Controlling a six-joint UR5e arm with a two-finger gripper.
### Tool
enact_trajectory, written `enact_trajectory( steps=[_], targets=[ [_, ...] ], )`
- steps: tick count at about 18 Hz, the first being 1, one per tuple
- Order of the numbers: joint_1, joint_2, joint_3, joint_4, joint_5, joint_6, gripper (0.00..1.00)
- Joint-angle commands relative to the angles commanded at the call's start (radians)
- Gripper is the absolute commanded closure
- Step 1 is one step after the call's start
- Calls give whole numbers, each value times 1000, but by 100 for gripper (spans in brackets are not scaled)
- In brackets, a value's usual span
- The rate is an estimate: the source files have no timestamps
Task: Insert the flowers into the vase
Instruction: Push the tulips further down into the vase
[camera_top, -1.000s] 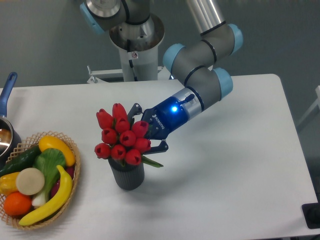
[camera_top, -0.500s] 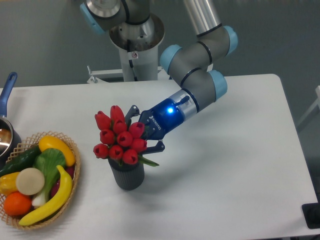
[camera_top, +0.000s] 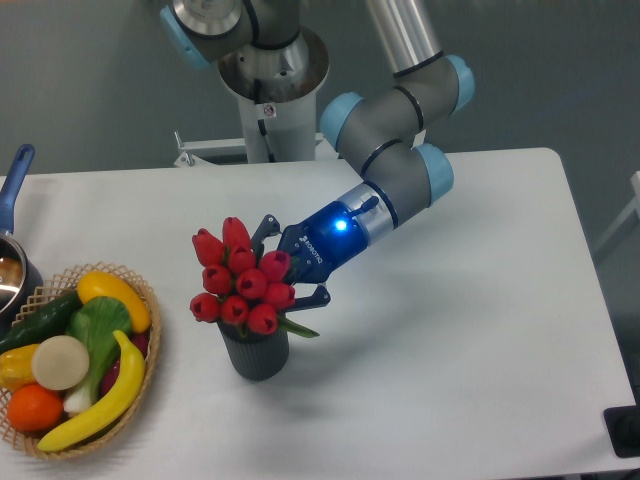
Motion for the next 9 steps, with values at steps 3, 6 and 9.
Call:
enact_trajectory(
  steps=[3, 6, 9],
  targets=[
    [6, -3, 0, 0, 0, 2, 60],
    [6, -3, 0, 0, 0, 5, 58],
    [6, -5, 0, 0, 0, 15, 51]
  ],
)
